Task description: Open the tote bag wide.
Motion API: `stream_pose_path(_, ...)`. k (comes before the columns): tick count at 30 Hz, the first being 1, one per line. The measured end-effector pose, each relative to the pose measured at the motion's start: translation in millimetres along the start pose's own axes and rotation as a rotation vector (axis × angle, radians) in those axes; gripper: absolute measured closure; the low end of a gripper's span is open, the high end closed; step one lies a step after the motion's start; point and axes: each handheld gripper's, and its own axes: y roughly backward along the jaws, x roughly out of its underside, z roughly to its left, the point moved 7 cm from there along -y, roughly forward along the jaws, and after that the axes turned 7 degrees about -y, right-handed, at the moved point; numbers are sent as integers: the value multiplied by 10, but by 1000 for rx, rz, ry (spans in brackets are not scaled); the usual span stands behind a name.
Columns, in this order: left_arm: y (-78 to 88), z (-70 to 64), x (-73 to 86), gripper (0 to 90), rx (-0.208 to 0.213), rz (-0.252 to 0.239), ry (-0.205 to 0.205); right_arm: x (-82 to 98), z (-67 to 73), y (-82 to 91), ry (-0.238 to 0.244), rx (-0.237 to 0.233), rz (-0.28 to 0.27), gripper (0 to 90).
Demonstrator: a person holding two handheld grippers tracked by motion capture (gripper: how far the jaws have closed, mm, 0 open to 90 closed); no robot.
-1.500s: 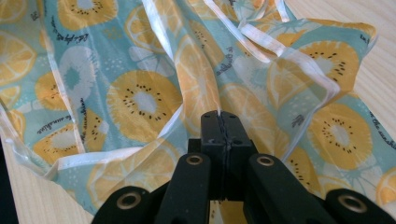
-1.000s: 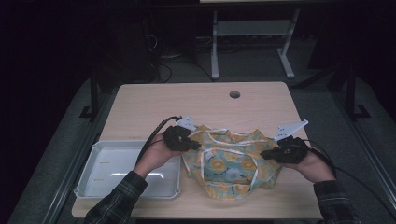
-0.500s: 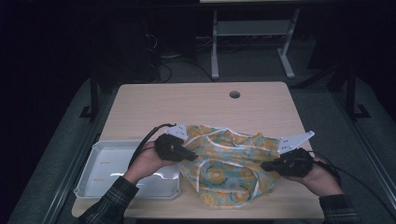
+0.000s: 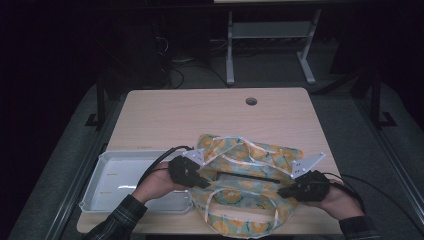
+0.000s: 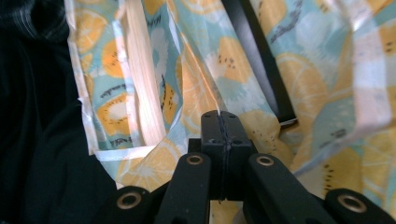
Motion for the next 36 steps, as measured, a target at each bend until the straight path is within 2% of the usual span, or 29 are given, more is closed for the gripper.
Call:
stream_pose_path(9,-59,-17,31,893,3,35,-8,44,47,-44,3,-12,26,893)
stream_pose_path(14,-119,-36,38,894,21,61,-8,132,31,-105,-11,-21,52,893)
stream_pose_path(18,-181,-16,47,895,9,88,-16,146,15,-135,8,-10,69,893)
stream_pose_path(21,-211,-2,42,895,-8,106,-14,178,1,-174,-4,-4,89,893)
stream_pose_path(29,-271,35,58,895,-19,153,-12,239,-45,-248,-28,-3,120,893)
stream_pose_path(36,-333,37,65,896,-29,181,-7,277,-66,-319,-12,13,154,892)
